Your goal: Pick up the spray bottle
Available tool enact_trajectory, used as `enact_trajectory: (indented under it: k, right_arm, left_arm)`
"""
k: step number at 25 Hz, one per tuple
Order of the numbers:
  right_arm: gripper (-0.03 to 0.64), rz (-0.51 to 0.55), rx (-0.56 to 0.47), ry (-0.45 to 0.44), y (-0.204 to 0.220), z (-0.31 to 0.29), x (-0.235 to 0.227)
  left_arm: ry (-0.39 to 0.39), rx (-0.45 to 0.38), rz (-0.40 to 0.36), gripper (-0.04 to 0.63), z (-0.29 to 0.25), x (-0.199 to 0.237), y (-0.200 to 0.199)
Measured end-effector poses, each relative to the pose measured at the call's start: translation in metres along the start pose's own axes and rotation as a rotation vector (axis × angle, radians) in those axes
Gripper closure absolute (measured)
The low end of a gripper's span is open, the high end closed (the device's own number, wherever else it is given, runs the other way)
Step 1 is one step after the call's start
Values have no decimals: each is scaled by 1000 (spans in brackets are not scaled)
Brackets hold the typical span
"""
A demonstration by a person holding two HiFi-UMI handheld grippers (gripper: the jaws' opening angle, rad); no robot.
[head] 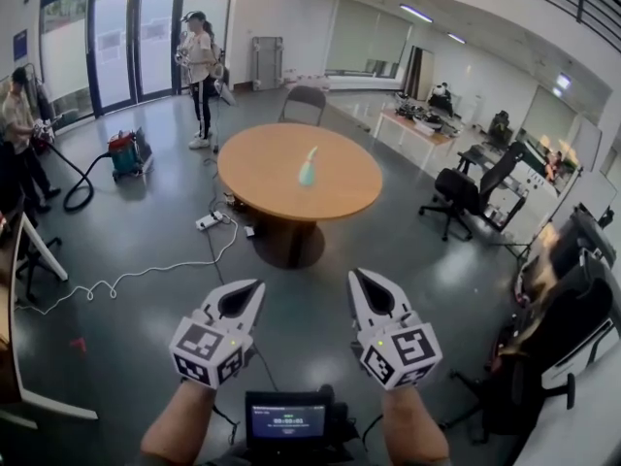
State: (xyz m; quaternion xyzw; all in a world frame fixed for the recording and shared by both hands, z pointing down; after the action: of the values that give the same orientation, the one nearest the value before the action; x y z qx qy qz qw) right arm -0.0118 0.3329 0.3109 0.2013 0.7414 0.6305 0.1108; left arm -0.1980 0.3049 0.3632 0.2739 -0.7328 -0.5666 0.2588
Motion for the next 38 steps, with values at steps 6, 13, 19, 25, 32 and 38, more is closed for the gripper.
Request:
enact_trajectory:
  k: [6, 13, 19, 25, 32, 38]
  right_arm:
    - [603, -16, -52, -72, 3, -32, -21]
    - [602, -7, -41, -117, 7, -83, -80]
    - [581, 3, -44, -141, 2, -113, -146]
    - [561, -4, -9, -147, 11, -134, -204]
    - [536, -67, 7, -165, 28, -162, -253]
    - [529, -74, 35, -165, 31, -190, -278]
  left_arm:
    - [-51, -7, -16, 594, -21, 16, -6]
    - [-170, -29, -38, 594, -74, 41, -31]
    - [-174, -31, -23, 594, -147, 45, -55]
    - [-151, -16, -13, 594, -214, 31, -70]
    - [-117, 41, 34, 594, -266, 38, -65]
    - [-105, 42, 50, 593, -301, 54, -70]
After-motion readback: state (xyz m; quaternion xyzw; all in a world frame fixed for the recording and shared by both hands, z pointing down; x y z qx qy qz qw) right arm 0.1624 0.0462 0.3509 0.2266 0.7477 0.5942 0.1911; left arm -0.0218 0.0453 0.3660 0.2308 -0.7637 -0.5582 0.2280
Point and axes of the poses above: the fingertips, and each gripper's own axes: z backward along the fingers, x to its left, y out of its underside, the point moved 4 cm from there along z, backward along the fingers, and after that the axes turned 13 degrees about x, right-handed, at the moved point
